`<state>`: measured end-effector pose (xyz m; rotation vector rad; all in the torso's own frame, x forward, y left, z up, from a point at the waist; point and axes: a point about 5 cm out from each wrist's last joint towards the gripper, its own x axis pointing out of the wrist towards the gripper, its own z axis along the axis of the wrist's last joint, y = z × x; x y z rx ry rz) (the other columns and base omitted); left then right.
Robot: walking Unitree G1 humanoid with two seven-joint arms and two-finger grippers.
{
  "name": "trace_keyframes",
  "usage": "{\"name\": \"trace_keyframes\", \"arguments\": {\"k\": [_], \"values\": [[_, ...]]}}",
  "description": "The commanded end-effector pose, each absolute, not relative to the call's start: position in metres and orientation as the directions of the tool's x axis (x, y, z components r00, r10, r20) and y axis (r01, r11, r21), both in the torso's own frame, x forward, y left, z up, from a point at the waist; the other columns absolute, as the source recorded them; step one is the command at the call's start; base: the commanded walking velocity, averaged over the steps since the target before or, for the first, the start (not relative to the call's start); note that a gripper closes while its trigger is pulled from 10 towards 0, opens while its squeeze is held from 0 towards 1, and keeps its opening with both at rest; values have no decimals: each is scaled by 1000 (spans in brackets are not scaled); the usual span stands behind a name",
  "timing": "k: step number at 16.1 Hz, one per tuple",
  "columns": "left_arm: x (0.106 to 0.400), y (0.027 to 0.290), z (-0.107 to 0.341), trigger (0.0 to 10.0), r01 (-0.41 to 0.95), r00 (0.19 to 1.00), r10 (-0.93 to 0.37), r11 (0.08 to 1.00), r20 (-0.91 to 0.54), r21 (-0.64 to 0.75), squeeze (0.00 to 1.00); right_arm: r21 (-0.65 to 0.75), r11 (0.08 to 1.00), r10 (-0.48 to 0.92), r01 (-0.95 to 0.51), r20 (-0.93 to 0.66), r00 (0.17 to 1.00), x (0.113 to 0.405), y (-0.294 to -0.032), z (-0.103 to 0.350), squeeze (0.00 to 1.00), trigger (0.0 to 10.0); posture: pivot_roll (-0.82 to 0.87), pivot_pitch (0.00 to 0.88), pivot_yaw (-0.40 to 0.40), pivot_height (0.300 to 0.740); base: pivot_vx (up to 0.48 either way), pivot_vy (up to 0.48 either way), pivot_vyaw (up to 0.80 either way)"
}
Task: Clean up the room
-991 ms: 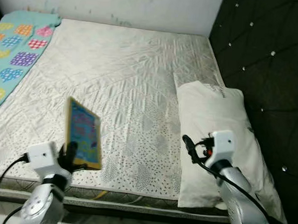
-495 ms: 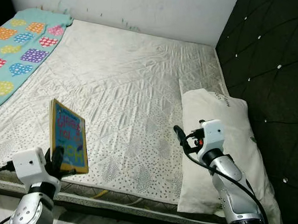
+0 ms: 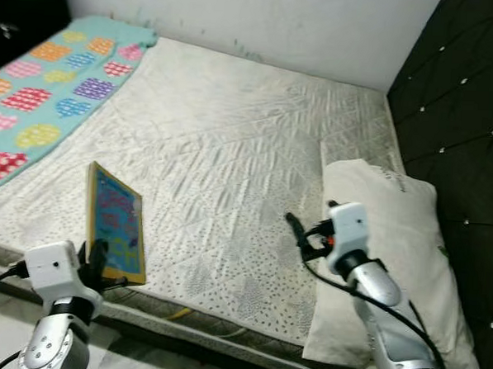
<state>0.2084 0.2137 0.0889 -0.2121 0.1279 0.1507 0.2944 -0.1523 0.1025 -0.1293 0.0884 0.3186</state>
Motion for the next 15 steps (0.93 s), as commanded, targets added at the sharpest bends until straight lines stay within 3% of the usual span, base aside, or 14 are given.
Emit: {"name": "trace_keyframes", "arguments": {"k": [1, 5, 8, 15], "values": [[211, 206, 96, 10000, -106, 991, 86, 970, -99, -219, 0, -129, 957, 245, -261, -129, 961, 294, -165, 100, 0, 10000, 22, 59, -80, 740, 0, 0, 0], [213, 206, 95, 10000, -122, 990, 98, 960, -106, -252, 0, -256, 940, 216, -223, -54, 975, 291, -167, 104, 0, 10000, 12, 65, -75, 740, 0, 0, 0], [215, 203, 94, 10000, -110, 990, 83, 958, -110, -265, 0, -113, 959, 251, -261, -98, 963, 285, -166, 102, 0, 10000, -1, 69, -62, 740, 0, 0, 0], [221, 199, 93, 10000, -81, 991, 43, 951, -129, -298, 0, -99, 973, 199, -210, -113, 973, 277, -172, 99, 0, 10000, -17, 84, -38, 740, 0, 0, -800]]}}
